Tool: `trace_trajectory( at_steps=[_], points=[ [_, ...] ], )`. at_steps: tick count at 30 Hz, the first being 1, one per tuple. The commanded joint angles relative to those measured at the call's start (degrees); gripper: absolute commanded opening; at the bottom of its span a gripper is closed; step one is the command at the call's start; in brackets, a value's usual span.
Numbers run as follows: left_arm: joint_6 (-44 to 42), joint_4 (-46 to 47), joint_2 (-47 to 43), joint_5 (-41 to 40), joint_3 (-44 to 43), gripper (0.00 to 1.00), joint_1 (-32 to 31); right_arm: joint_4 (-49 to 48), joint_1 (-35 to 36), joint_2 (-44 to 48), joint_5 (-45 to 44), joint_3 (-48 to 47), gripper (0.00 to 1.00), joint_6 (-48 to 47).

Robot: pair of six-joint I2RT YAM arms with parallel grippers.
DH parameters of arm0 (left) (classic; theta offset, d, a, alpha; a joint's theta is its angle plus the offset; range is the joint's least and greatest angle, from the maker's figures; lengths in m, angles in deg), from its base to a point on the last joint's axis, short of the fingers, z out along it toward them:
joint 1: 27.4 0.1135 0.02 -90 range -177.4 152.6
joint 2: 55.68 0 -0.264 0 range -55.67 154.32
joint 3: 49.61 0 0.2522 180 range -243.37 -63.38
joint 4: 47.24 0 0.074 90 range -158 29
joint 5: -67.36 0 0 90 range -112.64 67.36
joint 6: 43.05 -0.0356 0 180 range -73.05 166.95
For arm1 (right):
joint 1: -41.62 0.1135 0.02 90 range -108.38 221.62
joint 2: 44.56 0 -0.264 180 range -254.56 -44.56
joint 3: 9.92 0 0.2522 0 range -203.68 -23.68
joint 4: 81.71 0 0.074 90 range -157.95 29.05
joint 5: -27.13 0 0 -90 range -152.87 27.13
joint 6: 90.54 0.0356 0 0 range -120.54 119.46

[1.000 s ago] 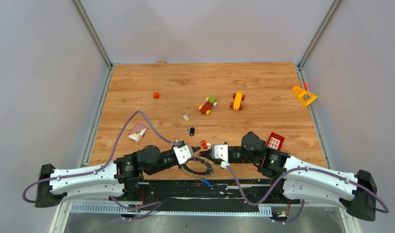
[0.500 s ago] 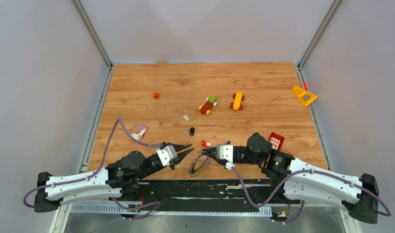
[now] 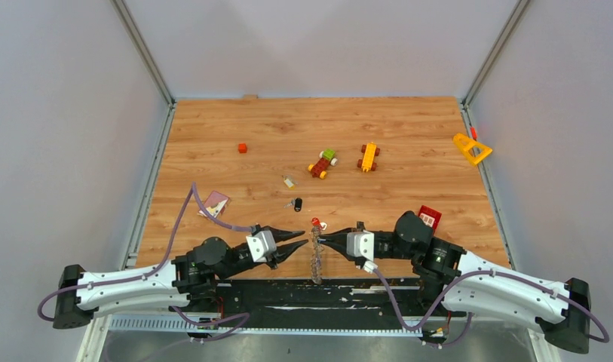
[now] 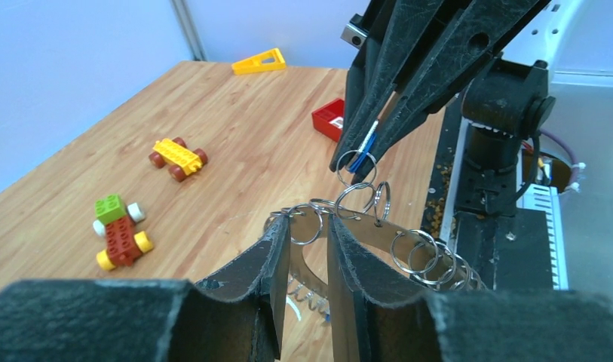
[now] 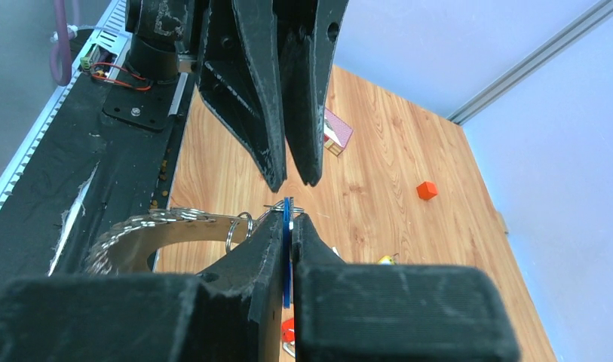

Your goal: Remove the keys from the keyring

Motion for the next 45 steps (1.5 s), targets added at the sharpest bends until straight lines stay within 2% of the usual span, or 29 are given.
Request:
trace_trajectory(
  at_steps=[1,8,18,23,28,31,33,37,45],
  points=[
    [2.6,7.6,3.1,3.6,0.3,0.32,-0.2,-5.2,0.3,1.0,2.0,-0.3,0.00,-1.1],
    [4.1,11.7,7.8,6.6,0.3,0.32,-0.2,-5.2,0.2,1.2,2.5,-0.2,0.00,-1.2],
    [4.8,16.4,9.5,6.2,1.7,0.33,-0.2,-5.7,0.2,1.5,3.4,0.0,0.00,-1.0],
    [4.8,17.9,10.7,6.7,1.7,0.26,-0.2,-5.6,0.2,1.3,3.2,0.1,0.00,-1.0],
    [4.5,18.2,10.5,7.0,1.7,0.12,-0.3,-5.6,0.2,1.3,3.2,0.1,0.00,-1.1],
    [4.3,18.0,10.0,6.9,1.7,0.00,-0.2,-5.6,0.2,1.3,3.2,0.1,0.00,-1.0],
    [4.2,17.7,9.5,6.6,1.7,0.00,-0.2,-5.3,0.3,1.3,3.2,0.0,0.00,-1.0],
    [2.8,14.7,8.3,7.0,0.8,0.00,-0.2,-3.8,0.2,1.6,2.9,-0.5,0.00,-0.9],
    [-5.3,-5.1,8.3,8.3,-8.0,0.00,-0.2,4.2,0.2,0.5,1.0,-4.1,0.00,-1.3]
  ],
)
